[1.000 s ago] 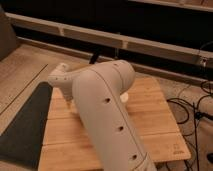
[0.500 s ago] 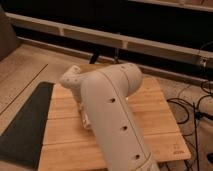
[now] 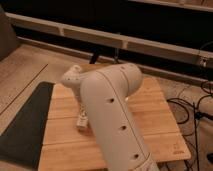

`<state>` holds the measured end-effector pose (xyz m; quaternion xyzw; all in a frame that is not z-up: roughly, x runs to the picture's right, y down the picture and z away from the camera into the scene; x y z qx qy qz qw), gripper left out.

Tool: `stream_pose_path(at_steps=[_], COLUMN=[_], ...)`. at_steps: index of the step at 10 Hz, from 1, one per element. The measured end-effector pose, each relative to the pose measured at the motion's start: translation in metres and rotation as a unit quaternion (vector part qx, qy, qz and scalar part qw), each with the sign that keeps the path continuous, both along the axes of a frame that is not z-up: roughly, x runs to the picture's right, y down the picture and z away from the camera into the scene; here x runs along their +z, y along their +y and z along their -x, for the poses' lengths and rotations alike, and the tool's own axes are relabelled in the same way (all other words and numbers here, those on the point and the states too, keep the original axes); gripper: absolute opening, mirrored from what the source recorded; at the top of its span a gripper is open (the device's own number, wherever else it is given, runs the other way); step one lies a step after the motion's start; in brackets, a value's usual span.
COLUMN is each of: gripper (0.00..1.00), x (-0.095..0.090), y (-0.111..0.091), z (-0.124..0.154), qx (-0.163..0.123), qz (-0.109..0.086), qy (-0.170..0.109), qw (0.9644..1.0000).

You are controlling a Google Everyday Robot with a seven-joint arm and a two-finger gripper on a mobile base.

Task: Stand the bottle upright

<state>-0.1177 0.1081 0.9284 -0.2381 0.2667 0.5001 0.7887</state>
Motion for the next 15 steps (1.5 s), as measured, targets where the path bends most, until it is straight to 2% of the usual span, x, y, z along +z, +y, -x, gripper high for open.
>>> stream_pose_path(at_steps=[1, 3, 5, 6, 7, 8, 11, 13, 15], gripper=[0.43, 0.38, 0.21, 0.09, 0.04, 0.04, 0.04, 0.04, 0.04], x=[-0.002, -0.003, -0.002, -0.001, -0.001, 0.001, 0.004, -0.001, -0.006], y=[0.005, 0.013, 0.016, 0.016, 0.013, 0.008, -0.044, -0.077, -0.101], z=[0.004, 0.010, 0.014, 0.015, 0.015, 0.013, 0.012, 0.022, 0.032], qx=[0.005, 0.011, 0.008, 0.004, 0.001, -0.006, -0.035, -0.058, -0.078], qz=[0.009, 0.024, 0.031, 0.032, 0.030, 0.026, -0.038, -0.082, -0.122], qy=[0.000, 0.002, 0.001, 0.000, 0.001, 0.002, -0.001, -0.017, -0.037], qw=[0.9999, 0.9996, 0.9995, 0.9995, 0.9995, 0.9996, 0.9987, 0.9948, 0.9888])
